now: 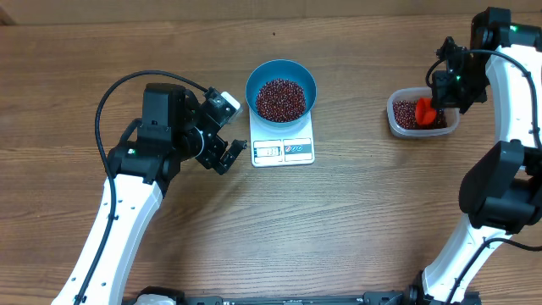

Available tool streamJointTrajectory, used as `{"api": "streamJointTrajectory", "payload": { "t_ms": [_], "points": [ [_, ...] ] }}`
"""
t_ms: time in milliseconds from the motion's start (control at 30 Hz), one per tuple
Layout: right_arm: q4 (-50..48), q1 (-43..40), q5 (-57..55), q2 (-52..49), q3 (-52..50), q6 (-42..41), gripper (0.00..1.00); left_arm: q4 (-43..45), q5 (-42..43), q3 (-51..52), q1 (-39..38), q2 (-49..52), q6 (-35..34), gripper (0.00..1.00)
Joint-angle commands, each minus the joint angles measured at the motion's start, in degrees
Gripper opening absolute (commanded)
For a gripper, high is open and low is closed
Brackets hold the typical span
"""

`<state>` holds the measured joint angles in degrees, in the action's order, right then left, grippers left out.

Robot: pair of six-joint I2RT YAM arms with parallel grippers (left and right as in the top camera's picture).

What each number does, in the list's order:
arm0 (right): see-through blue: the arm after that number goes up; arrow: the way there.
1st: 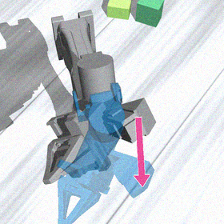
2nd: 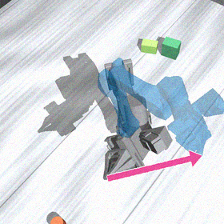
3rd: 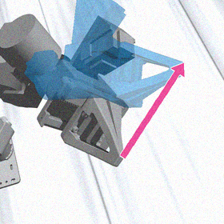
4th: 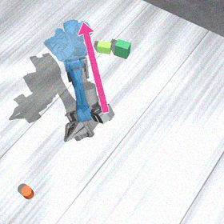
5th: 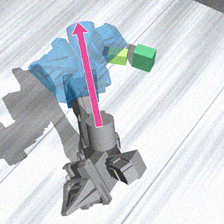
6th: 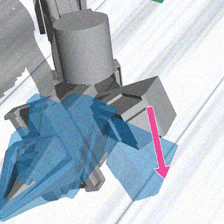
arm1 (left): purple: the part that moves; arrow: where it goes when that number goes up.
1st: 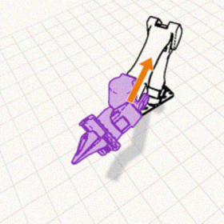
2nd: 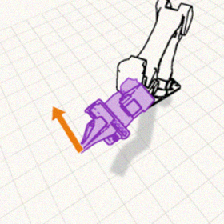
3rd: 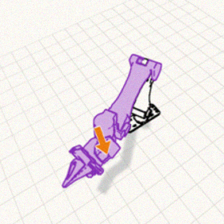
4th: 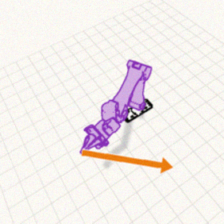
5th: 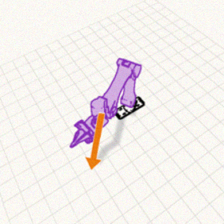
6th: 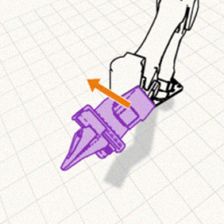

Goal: Scoop item into bowl and weigh 150g on scale
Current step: 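Dip the red scoop into the tub beans and fill it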

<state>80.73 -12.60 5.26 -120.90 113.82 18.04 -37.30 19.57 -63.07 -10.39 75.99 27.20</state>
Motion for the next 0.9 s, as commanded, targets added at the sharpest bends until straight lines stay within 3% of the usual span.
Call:
{"api": "streamJointTrajectory", "payload": {
  "t_ms": [0,633,867],
  "points": [
    [-0.50,0.09,1.60,1.77,-0.24,0.22,0.04,0.04,0.98,-1.27,0.22,0.26,0.68,1.00],
    [-0.55,0.11,4.13,1.07,-4.00,0.17,0.04,0.04,0.98,-1.27,0.22,0.26,0.68,0.99],
    [-0.96,0.11,11.04,1.07,-4.00,0.48,0.04,0.02,0.98,-1.27,0.22,0.26,0.68,1.00]
  ]
}}
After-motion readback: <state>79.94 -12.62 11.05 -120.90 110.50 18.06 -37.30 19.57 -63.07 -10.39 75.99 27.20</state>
